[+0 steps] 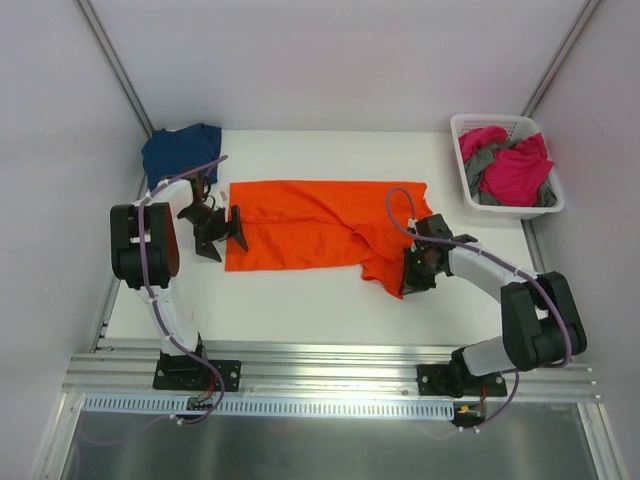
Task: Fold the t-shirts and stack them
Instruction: Fold the tshirt
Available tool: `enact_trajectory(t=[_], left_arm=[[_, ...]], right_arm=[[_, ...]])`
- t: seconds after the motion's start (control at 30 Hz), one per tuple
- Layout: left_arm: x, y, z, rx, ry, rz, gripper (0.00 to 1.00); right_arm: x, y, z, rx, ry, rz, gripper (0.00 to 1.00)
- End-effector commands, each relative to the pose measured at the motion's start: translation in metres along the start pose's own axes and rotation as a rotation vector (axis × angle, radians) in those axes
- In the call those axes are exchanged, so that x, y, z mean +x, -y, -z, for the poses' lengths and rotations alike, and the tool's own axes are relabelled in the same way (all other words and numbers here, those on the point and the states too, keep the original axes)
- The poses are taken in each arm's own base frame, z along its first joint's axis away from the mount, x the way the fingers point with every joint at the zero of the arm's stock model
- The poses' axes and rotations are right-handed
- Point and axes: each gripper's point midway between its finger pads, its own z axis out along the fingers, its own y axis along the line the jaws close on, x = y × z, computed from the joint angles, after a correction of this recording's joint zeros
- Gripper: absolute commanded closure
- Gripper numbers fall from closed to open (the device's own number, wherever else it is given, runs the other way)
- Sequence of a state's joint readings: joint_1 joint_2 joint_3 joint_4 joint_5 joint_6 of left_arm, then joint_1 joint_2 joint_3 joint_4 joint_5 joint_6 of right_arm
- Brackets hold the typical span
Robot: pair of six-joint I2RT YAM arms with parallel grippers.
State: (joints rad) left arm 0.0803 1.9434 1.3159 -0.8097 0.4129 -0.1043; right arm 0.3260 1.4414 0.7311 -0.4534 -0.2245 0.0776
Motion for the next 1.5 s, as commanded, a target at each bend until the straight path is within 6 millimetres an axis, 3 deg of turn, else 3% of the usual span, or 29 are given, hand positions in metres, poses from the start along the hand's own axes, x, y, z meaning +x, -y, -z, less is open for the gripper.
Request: enact_trajectory(t=[0.0,0.13,0.4,0.47,0.57,0.67,0.77,1.1,1.27,1.47], left_arm=[[-0.001,-0.004,0.004,-0.012,-0.002,0.01,0.2],[0.008,-0.003,0.007,-0.004,-0.003,0.008,0.35],[0.037,-0.005,0.008,-0.002,-0.031,0.037,0.42],[0.042,-0.004,0.009,0.005,-0.029,0.039,0.54],[0.045,-0.005,0.01,-0.002,-0.025,0.05,0.61],[0.04,-0.006,0.009,-0.007,-0.016,0.049,0.78],[0.034,-0.004,0.009,-0.002,-0.011,0.041,0.86],[0.034,-0.003,0.009,0.012,-0.014,0.05,1.0],[0.031,-0.002,0.011,0.021,-0.003,0.043,1.0],[0.016,0.008,0.029,0.034,0.064,0.014,1.0]], right_arm=[[-0.006,-0.006,0.011,-0.02,0.044,0.016,0.92],[-0.005,-0.004,0.012,-0.014,0.053,0.011,0.92],[-0.007,-0.003,0.013,-0.017,0.068,0.006,0.91],[-0.009,-0.003,0.013,-0.018,0.072,0.003,0.91],[-0.009,-0.003,0.013,-0.02,0.074,0.001,0.92],[-0.01,-0.003,0.013,-0.022,0.079,0.004,0.92],[-0.009,-0.003,0.014,-0.021,0.077,0.011,0.93],[-0.009,0.001,0.017,-0.009,0.093,0.013,0.94],[-0.012,-0.001,0.02,-0.014,0.096,0.02,0.96],[-0.044,-0.017,0.038,-0.055,0.182,0.043,0.99]])
